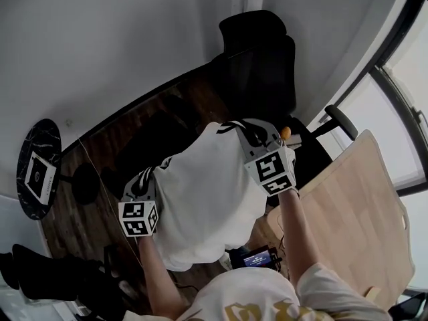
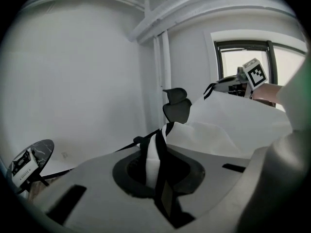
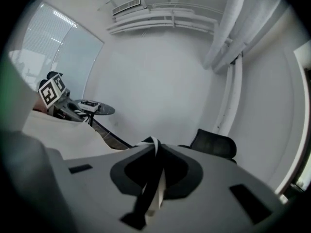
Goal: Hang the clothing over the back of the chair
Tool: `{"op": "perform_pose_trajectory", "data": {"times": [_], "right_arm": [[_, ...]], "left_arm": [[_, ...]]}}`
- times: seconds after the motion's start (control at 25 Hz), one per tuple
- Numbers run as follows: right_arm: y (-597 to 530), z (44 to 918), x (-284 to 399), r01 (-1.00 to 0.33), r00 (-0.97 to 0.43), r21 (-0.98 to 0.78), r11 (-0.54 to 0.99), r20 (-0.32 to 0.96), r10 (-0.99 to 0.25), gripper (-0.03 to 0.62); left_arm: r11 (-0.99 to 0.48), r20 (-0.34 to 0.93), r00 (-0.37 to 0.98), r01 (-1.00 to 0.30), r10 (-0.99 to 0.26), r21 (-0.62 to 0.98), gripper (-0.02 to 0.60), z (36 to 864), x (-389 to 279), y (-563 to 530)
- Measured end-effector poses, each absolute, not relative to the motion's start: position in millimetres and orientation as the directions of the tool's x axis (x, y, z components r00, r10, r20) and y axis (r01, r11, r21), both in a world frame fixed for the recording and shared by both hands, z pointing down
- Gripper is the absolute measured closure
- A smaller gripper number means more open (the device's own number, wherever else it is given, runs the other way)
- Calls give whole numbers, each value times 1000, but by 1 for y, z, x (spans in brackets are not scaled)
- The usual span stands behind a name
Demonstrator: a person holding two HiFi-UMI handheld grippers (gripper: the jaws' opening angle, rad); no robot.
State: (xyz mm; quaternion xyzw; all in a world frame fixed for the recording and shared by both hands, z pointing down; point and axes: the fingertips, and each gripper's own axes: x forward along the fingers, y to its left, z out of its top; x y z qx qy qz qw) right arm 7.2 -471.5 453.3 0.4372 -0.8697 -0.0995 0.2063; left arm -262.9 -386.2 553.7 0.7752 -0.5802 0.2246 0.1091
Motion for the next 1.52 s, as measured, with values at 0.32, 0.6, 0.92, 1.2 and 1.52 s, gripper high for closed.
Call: {"op": "perform_pose_trajectory", "data": {"times": [0.32, 0.6, 0.92, 1.2, 1.52], "right_arm": [[-477, 502, 13, -695, -521, 326, 641, 386, -761, 563], [-473, 540, 10, -618, -508, 359, 699, 496, -704, 560], [-473, 548, 13, -610, -515, 332, 719, 524, -679, 519], [-471, 540, 28, -679, -571, 191, 709, 468, -674, 466], [-463, 520, 37, -717, -563, 174, 675, 428, -707, 468]], "left_arm": [[-349, 566, 259, -935, -783, -55, 543, 597, -255, -381], [-443, 689, 323, -896, -648, 3, 541, 638, -236, -369], [-476, 761, 341, -878, -552, 48, 441, 667, -222, -363], [-415, 755, 286, -909, -590, 20, 326, 661, -237, -367], [-387, 704, 290, -922, -648, 23, 313, 632, -244, -365]]}}
